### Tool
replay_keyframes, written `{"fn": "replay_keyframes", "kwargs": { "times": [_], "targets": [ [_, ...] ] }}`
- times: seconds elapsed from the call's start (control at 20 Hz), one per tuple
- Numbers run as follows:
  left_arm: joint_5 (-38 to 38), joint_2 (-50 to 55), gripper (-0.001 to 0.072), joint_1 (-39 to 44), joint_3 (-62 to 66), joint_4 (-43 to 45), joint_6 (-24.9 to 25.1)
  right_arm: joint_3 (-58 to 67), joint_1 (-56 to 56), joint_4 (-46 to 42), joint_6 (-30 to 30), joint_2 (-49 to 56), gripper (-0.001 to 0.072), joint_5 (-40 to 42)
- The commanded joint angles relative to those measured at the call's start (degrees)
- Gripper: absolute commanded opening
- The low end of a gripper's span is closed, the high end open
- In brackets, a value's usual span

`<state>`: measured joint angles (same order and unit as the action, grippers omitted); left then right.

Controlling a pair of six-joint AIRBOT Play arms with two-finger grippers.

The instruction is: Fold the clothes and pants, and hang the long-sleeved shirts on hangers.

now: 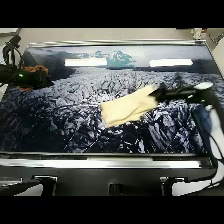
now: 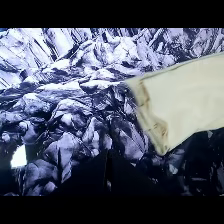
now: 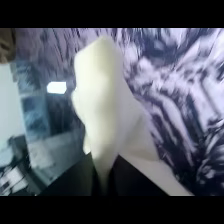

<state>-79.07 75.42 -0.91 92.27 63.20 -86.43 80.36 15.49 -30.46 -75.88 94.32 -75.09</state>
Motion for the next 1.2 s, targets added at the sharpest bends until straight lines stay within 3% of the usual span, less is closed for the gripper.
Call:
{"fn": "replay_keyframes", "kwargs": {
  "times": [0.0,0.35,0.75,0.95,1.15],
  "targets": [
    [1.1,0.0,0.0022,0.0,-0.7,0.0,0.4,12.9,9.1,-9.7,-8.3,-4.7,0.0046,-6.9],
    [1.1,0.0,0.0022,0.0,-1.0,0.0,1.2,30.0,30.3,-14.2,-18.8,-6.8,0.0046,-12.0],
    [1.1,0.0,0.0022,1.7,-1.0,0.0,2.4,30.7,49.7,-17.2,-26.6,-9.3,0.0046,-17.6],
    [1.6,0.0,0.0022,4.5,-1.0,0.0,2.4,30.4,51.8,-33.9,-25.8,-9.9,0.0047,-30.0],
    [2.1,0.0,0.0022,5.9,-1.0,0.0,2.4,27.2,51.8,-45.3,-25.4,-11.6,0.0047,-30.9]
  ]
}}
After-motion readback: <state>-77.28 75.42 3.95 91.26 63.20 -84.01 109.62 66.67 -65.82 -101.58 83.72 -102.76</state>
